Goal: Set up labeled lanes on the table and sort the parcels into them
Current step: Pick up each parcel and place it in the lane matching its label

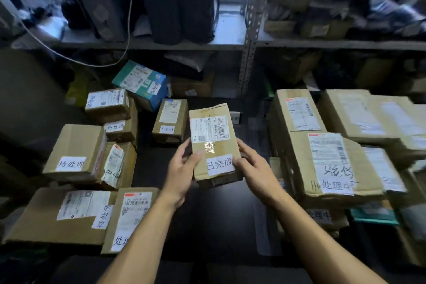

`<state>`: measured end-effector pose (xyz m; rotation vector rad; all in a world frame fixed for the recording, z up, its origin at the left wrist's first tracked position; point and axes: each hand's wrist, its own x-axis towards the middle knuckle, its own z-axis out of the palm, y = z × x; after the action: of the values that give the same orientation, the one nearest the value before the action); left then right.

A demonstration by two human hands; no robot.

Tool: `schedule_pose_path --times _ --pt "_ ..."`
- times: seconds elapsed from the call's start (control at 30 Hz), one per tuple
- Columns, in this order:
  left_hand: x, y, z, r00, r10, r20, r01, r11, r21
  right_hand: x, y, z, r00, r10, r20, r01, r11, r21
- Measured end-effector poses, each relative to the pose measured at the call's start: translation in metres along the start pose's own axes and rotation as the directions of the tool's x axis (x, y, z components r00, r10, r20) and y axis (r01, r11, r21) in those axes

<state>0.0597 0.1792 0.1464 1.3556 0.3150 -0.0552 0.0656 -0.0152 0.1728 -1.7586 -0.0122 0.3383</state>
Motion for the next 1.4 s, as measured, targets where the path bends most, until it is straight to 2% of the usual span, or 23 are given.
schedule_pose_path --times 0.07,0.27,0.43,0.6,0.7,0.83,0.97,1.2,1.4 --pt "0.007 0.015 0.018 0.997 0.013 0.073 -0.012 1.000 -0.014 -0.003 -0.013 -0.013 0.998 -0.042 -0.047 0.041 0.999 -0.028" --pt "0.018 0.055 0.096 0.954 0.063 0.293 -0.049 0.997 -0.055 -0.023 -0.043 -0.081 0.968 -0.109 -0.228 0.120 0.992 0.037" --pt "0.010 0.068 0.189 0.924 0.093 0.371 -0.083 0.996 -0.042 -0.048 -0.047 -0.160 0.923 -0.149 -0.355 0.162 0.987 0.007" --pt "0.009 0.064 0.280 0.903 0.071 0.424 -0.067 0.997 -0.024 -0.052 -0.034 -0.241 0.870 -0.103 -0.483 0.152 0.986 0.064" --pt "0.019 0.056 0.330 0.895 0.055 0.443 -0.075 0.997 0.027 -0.044 -0.029 -0.287 0.874 -0.077 -0.481 0.109 0.993 0.040" --pt "0.039 0.045 0.386 0.914 0.067 0.399 -0.139 0.978 0.156 -0.017 -0.021 -0.339 0.882 -0.062 -0.468 0.046 0.998 -0.044" --pt "0.062 0.037 0.418 0.924 0.008 0.383 -0.116 0.959 0.259 0.012 -0.009 -0.377 0.895 -0.033 -0.445 -0.001 0.997 -0.075" --pt "0.085 0.015 0.438 0.950 -0.088 0.299 -0.083 0.854 0.514 0.045 0.012 -0.402 0.944 0.010 -0.330 -0.106 0.956 -0.273" --pt "0.091 0.007 0.446 0.967 -0.040 0.253 -0.128 0.782 0.611 0.046 0.027 -0.397 0.935 0.004 -0.354 -0.100 0.962 -0.252"
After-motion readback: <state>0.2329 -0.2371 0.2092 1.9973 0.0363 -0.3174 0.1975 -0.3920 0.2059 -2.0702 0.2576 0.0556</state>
